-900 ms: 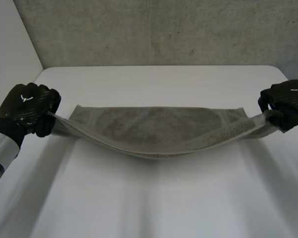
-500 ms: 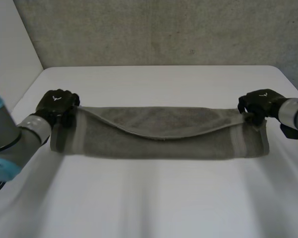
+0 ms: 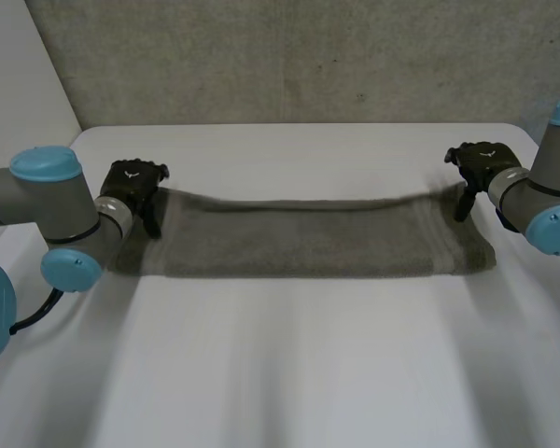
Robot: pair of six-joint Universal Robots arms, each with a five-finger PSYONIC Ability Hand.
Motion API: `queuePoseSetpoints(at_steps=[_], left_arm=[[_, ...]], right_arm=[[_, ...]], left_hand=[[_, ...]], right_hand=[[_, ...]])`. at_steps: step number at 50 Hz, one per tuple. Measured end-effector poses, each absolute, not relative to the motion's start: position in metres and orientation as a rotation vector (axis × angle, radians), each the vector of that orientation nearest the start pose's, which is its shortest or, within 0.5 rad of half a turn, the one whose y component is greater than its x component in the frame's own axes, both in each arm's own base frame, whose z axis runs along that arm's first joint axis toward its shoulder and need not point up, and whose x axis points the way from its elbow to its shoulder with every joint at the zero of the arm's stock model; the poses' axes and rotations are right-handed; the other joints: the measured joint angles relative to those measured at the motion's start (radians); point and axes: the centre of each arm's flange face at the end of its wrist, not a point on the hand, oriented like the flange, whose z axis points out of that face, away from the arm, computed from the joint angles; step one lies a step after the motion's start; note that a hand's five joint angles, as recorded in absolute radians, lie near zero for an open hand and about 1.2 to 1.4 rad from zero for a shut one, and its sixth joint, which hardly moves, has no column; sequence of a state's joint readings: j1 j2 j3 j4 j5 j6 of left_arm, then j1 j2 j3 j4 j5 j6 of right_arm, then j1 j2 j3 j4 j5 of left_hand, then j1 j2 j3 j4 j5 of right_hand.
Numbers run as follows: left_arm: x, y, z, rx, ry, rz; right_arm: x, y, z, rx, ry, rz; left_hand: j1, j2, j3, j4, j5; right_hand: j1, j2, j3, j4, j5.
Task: Fold the towel.
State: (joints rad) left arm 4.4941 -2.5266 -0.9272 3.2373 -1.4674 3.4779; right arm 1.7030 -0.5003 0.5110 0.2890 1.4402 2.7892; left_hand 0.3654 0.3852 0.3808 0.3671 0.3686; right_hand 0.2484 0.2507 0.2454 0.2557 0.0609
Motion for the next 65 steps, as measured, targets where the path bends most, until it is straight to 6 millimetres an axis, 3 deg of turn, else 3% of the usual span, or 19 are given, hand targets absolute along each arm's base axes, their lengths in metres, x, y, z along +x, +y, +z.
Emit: queuePoseSetpoints(at_steps=[5,10,13,18,24,26,32,37,42,45,51,58,61,65], left_arm=[[-0.238,-0.426,0.132,0.732,2.34,-1.942],[-0.234,-0.415,0.153,0.697,2.337,-1.933],[-0.23,-0.402,0.172,0.681,2.329,-1.948],[-0.224,-0.381,0.194,0.658,2.32,-1.987],[-0.22,-0.355,0.206,0.619,2.327,-2.043],[-0.219,-0.346,0.205,0.605,2.329,-2.065],[-0.22,-0.332,0.2,0.595,2.316,-2.109],[-0.222,-0.325,0.196,0.605,2.305,-2.128],[-0.225,-0.322,0.193,0.622,2.309,-2.129],[-0.227,-0.32,0.192,0.628,2.314,-2.126],[-0.227,-0.319,0.191,0.632,2.321,-2.119],[-0.226,-0.318,0.194,0.63,2.313,-2.128],[-0.226,-0.318,0.195,0.629,2.31,-2.131],[-0.227,-0.317,0.196,0.631,2.308,-2.134]], right_arm=[[0.205,-0.462,0.167,-0.692,2.474,-1.915],[0.202,-0.451,0.196,-0.675,2.44,-1.971],[0.2,-0.434,0.217,-0.69,2.388,-2.005],[0.2,-0.402,0.227,-0.742,2.333,-1.99],[0.2,-0.368,0.209,-0.811,2.343,-1.895],[0.199,-0.357,0.194,-0.85,2.368,-1.847],[0.196,-0.346,0.163,-0.941,2.422,-1.776],[0.19,-0.35,0.135,-0.988,2.477,-1.722],[0.182,-0.364,0.118,-0.992,2.522,-1.708],[0.175,-0.371,0.118,-0.971,2.549,-1.728],[0.148,-0.388,0.139,-0.886,2.61,-1.849],[0.116,-0.403,0.197,-0.918,2.6,-2.121],[0.117,-0.406,0.213,-0.961,2.57,-2.195],[0.146,-0.402,0.235,-1.051,2.442,-2.273]], left_hand=[[-0.093,-0.119,-0.127,-0.101,-0.138],[-0.094,-0.119,-0.13,-0.101,-0.14],[-0.094,-0.119,-0.131,-0.101,-0.141],[-0.098,-0.123,-0.135,-0.101,-0.146],[-0.1,-0.123,-0.138,-0.101,-0.148],[-0.1,-0.123,-0.139,-0.101,-0.149],[-0.101,-0.123,-0.14,-0.101,-0.149],[-0.101,-0.123,-0.14,-0.101,-0.149],[-0.101,-0.123,-0.14,-0.101,-0.149],[-0.102,-0.123,-0.14,-0.101,-0.149],[-0.102,-0.123,-0.14,-0.101,-0.149],[-0.103,-0.123,-0.14,-0.101,-0.149],[-0.103,-0.123,-0.14,-0.101,-0.149],[-0.103,-0.123,-0.14,-0.101,-0.149]], right_hand=[[-0.01,0.0,-0.002,0.0,0.0],[-0.014,0.0,-0.002,0.0,0.0],[-0.014,0.0,-0.002,0.0,0.0],[-0.015,0.0,-0.002,0.0,0.0],[-0.016,0.0,-0.002,0.0,0.0],[-0.009,0.0,0.0,0.0,0.003],[0.013,0.007,0.007,0.008,0.01],[0.366,0.373,0.36,0.349,0.384],[1.009,1.021,1.011,1.005,1.034],[1.063,1.065,1.081,1.086,1.102],[1.065,1.065,1.081,1.086,1.102],[1.068,1.065,1.081,1.086,1.101],[1.069,1.065,1.082,1.086,1.101],[1.073,1.07,1.082,1.086,1.101]])
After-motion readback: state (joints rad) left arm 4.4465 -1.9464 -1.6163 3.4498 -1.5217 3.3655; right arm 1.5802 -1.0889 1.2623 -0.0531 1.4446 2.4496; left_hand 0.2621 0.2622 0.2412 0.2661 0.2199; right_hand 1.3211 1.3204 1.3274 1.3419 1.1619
